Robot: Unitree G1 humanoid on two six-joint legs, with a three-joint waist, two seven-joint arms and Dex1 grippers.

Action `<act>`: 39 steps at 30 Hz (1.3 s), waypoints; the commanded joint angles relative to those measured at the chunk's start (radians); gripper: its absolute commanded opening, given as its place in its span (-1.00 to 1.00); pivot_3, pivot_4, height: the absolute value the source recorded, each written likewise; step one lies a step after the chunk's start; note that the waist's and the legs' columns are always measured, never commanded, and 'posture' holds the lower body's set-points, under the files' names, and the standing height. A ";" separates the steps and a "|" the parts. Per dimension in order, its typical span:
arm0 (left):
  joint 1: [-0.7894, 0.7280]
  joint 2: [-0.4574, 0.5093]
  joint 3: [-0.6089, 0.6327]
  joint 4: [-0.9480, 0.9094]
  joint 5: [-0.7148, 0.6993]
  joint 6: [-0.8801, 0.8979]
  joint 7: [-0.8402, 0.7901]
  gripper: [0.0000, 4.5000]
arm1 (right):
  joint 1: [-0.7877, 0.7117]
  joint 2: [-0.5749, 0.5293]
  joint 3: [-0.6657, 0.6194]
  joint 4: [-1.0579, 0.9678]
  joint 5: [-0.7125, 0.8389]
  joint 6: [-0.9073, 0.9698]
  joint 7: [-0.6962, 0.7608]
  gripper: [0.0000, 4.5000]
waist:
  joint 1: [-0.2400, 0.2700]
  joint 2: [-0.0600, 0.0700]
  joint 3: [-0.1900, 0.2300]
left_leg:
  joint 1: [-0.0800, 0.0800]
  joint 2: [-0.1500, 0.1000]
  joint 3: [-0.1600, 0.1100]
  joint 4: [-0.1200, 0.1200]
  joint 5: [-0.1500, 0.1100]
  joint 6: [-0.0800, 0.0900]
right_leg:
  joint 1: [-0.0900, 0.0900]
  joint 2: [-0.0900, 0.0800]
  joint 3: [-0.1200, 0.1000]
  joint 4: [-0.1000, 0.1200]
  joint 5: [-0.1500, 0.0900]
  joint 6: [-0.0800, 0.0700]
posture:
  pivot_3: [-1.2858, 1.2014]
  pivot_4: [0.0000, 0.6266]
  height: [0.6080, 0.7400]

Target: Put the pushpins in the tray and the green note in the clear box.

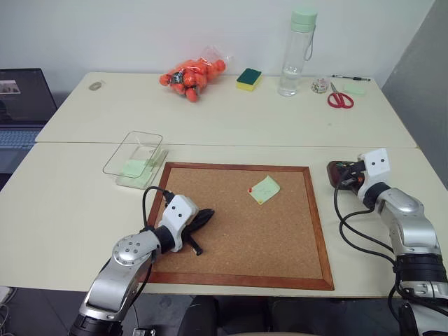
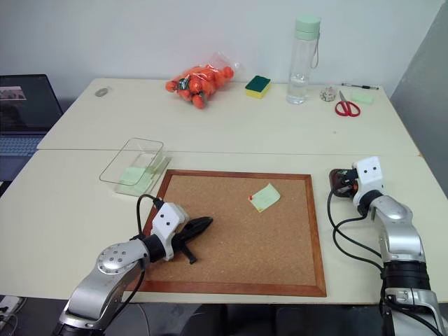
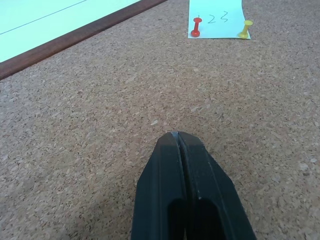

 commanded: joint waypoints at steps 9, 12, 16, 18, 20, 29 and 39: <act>0.007 0.007 -0.025 0.019 0.021 0.008 -0.014 -1.00 | 0.000 -0.016 -0.046 -0.038 0.024 0.008 0.004 0.59 | 0.000 0.000 0.000 | 0.000 0.000 0.000 0.000 0.000 0.000 | 0.000 0.000 0.000 0.000 0.000 0.000 | 0.03 -0.52 1.00; 0.003 0.004 -0.029 0.022 0.024 0.006 -0.017 -1.00 | 0.001 -0.019 -0.048 -0.042 0.030 0.031 0.001 0.84 | 0.000 0.000 0.000 | 0.000 0.000 0.000 0.000 0.000 0.000 | 0.000 0.000 0.000 0.000 0.000 0.000 | 0.03 -0.52 1.00; 0.000 0.001 -0.031 0.025 0.027 0.004 -0.020 -1.00 | 0.002 -0.024 -0.050 -0.040 0.025 0.028 -0.001 0.99 | 0.001 0.000 0.000 | 0.000 0.000 0.000 0.000 0.000 0.000 | 0.000 0.000 0.000 0.000 0.000 0.000 | 0.03 -0.52 1.00; 0.001 0.000 -0.030 0.026 0.028 0.003 -0.020 -1.00 | 0.006 -0.016 -0.064 -0.067 0.056 0.018 0.017 0.99 | 0.001 0.000 0.000 | 0.000 0.000 0.000 0.000 0.000 0.000 | 0.000 0.000 0.000 0.000 0.000 0.000 | 0.03 -0.52 1.00; 0.004 0.000 -0.029 0.025 0.028 0.002 -0.019 -1.00 | 0.023 -0.010 -0.081 -0.119 0.096 0.022 0.040 0.99 | 0.002 0.001 0.000 | 0.000 0.000 0.000 0.000 0.000 0.000 | 0.000 0.000 0.000 0.000 0.000 0.000 | 0.03 -0.52 1.00; 0.014 0.001 -0.025 0.024 0.026 0.001 -0.019 -1.00 | 0.264 0.023 0.040 -0.546 0.255 0.164 0.172 0.99 | 0.002 0.001 0.000 | 0.000 0.000 -0.002 0.000 0.000 0.000 | 0.001 0.000 -0.001 -0.001 0.000 0.000 | 0.03 -0.52 1.00; 0.003 0.002 -0.024 0.034 0.026 0.003 -0.023 -1.00 | 0.276 0.110 0.279 -0.477 0.064 -0.111 0.190 0.99 | 0.001 0.001 -0.001 | 0.001 0.000 -0.001 0.000 0.000 0.000 | 0.001 0.000 -0.001 -0.001 -0.001 0.002 | 0.03 -0.52 1.00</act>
